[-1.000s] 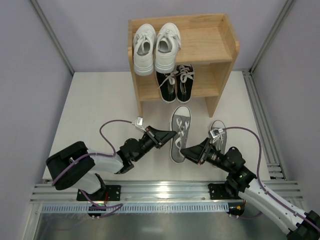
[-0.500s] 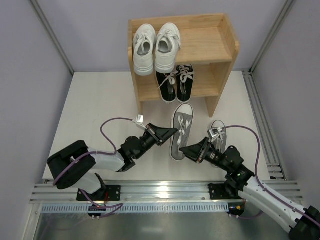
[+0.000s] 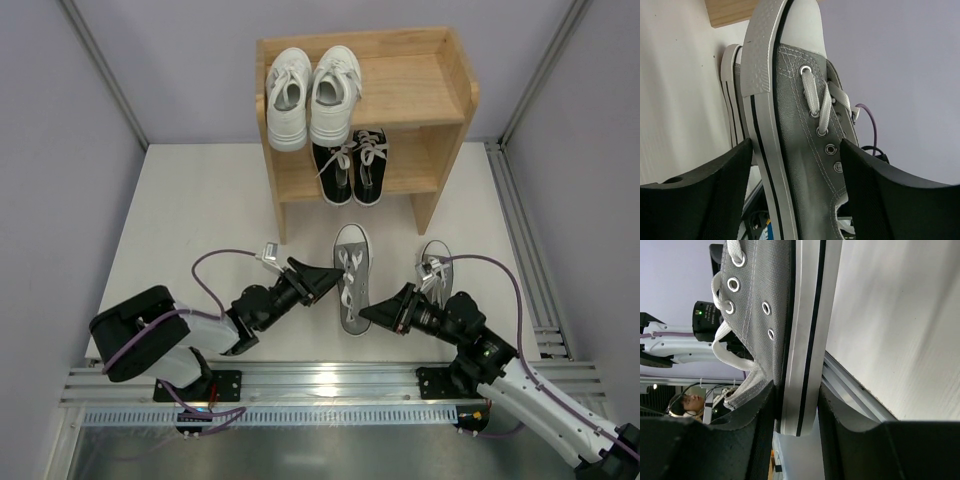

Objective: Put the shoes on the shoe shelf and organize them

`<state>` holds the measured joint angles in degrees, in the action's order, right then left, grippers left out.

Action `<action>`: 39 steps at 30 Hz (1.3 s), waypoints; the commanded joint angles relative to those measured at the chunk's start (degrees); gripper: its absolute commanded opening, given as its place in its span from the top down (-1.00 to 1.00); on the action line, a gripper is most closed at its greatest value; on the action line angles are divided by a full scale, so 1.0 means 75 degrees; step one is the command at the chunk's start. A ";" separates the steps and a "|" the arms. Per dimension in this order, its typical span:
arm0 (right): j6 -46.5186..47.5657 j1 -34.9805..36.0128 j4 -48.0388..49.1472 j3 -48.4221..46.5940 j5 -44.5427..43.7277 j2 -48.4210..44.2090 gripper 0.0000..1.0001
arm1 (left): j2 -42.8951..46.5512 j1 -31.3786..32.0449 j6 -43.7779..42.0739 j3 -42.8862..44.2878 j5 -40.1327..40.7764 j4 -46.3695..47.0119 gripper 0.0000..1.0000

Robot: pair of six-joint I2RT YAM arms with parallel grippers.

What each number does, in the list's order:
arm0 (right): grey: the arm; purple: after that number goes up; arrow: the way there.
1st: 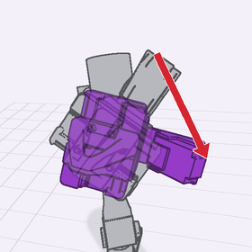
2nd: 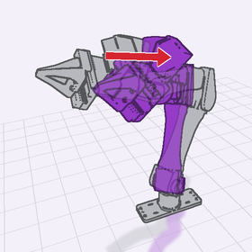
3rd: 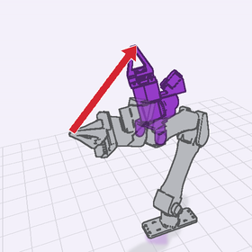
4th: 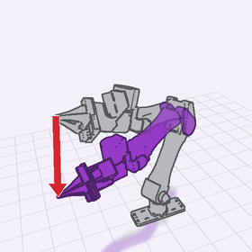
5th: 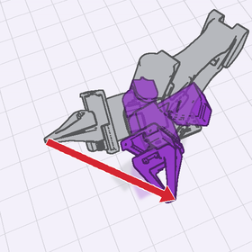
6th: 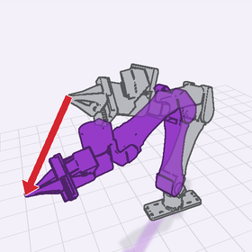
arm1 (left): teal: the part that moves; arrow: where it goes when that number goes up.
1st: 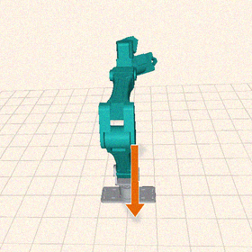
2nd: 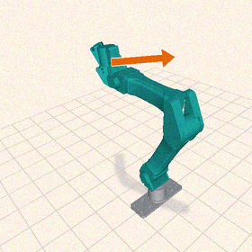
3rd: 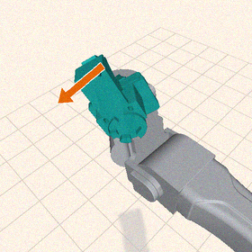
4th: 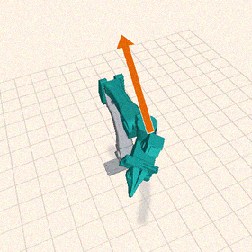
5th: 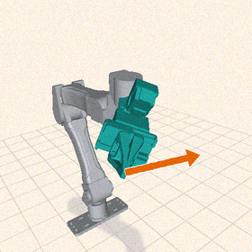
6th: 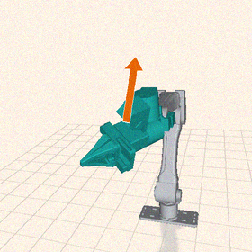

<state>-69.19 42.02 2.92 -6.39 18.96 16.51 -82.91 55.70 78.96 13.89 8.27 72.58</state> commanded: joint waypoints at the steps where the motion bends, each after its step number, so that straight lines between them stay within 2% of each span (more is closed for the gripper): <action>1: 0.0365 0.0046 0.0279 -0.0601 -0.0055 -0.0116 0.92 | 0.0461 -0.0009 -0.0262 -0.0105 0.0115 0.2124 -0.39; 7: 0.0565 0.0034 -0.0342 -0.1045 -0.0243 -0.0467 0.92 | 0.1187 -0.0103 -0.0461 -0.0913 0.0326 0.1961 -0.61; 10: 0.0588 0.0022 -0.0950 -0.1280 -0.0173 -0.0736 0.92 | 0.2029 -0.0138 -0.0613 -0.1406 0.0431 0.1096 -0.65; 12: 0.0553 0.0011 -0.1314 -0.1421 -0.0161 -0.1029 0.92 | 0.2696 -0.0138 -0.0730 -0.1605 0.0502 -0.0145 -0.68; 14: 0.0518 0.0011 -0.1478 -0.1514 -0.0045 -0.1205 0.92 | 0.3961 -0.0138 -0.1023 -0.1606 0.0572 -0.1350 -0.68; 15: 0.0414 0.0011 -0.1386 -0.1538 0.0095 -0.1287 0.92 | 0.4429 -0.0138 -0.1151 -0.1548 0.0584 -0.2899 -0.69; 16: 0.0366 0.0011 -0.1292 -0.1573 0.0294 -0.1334 0.92 | 0.5525 -0.0138 -0.1512 -0.1350 0.0631 -0.3739 -0.70; 17: 0.0354 0.0011 -0.1257 -0.1747 0.0621 -0.1323 0.92 | 0.6046 -0.0138 -0.1667 -0.1197 0.0689 -0.4571 -0.72; 18: 0.0377 0.0011 -0.1279 -0.1865 0.0787 -0.1288 0.92 | 0.6655 -0.0126 -0.1854 -0.1091 0.0957 -0.6168 -0.78; 19: 0.0447 0.0011 -0.1338 -0.2017 0.0893 -0.1264 0.92 | 0.7635 -0.0138 -0.2007 -0.0986 0.1075 -0.6718 -0.79; 21: 0.0832 0.0011 -0.1596 -0.2649 0.1151 -0.1229 0.92 | 0.8695 -0.0138 -0.2336 -0.0950 0.1449 -0.8296 -0.87; 24: 0.1243 0.0011 -0.1935 -0.3715 0.1421 -0.0879 0.92 | 1.0465 -0.0126 -0.2477 -0.0903 0.1732 -0.9650 -0.88; 25: 0.1546 0.0011 -0.2075 -0.4263 0.1421 -0.0669 0.92 | 1.1316 -0.0138 -0.2465 -0.0891 0.1779 -1.0674 -0.89; 28: 0.2074 0.0011 -0.2532 -0.5121 0.1293 -0.0246 0.92 | 1.0952 -0.0138 -0.2477 -0.0611 0.1512 -1.1271 -0.86; 29: 0.2204 0.0011 -0.2742 -0.5669 0.1199 0.0057 0.92 | 1.0532 -0.0150 -0.2500 -0.0575 0.1406 -1.1131 -0.83; 32: 0.2673 0.0011 -0.3001 -0.6701 0.0790 0.0666 0.92 | 1.0283 -0.0138 -0.2489 -0.0633 0.1147 -1.0546 -0.82; 39: 0.3541 0.0011 -0.3647 -0.9211 -0.0886 0.2320 0.92 | 1.0656 -0.0138 -0.2512 -0.0587 0.1159 -1.0776 -0.82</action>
<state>-47.99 42.00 -26.72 -67.75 19.81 29.65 -4.64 54.83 61.41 7.77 17.37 -6.28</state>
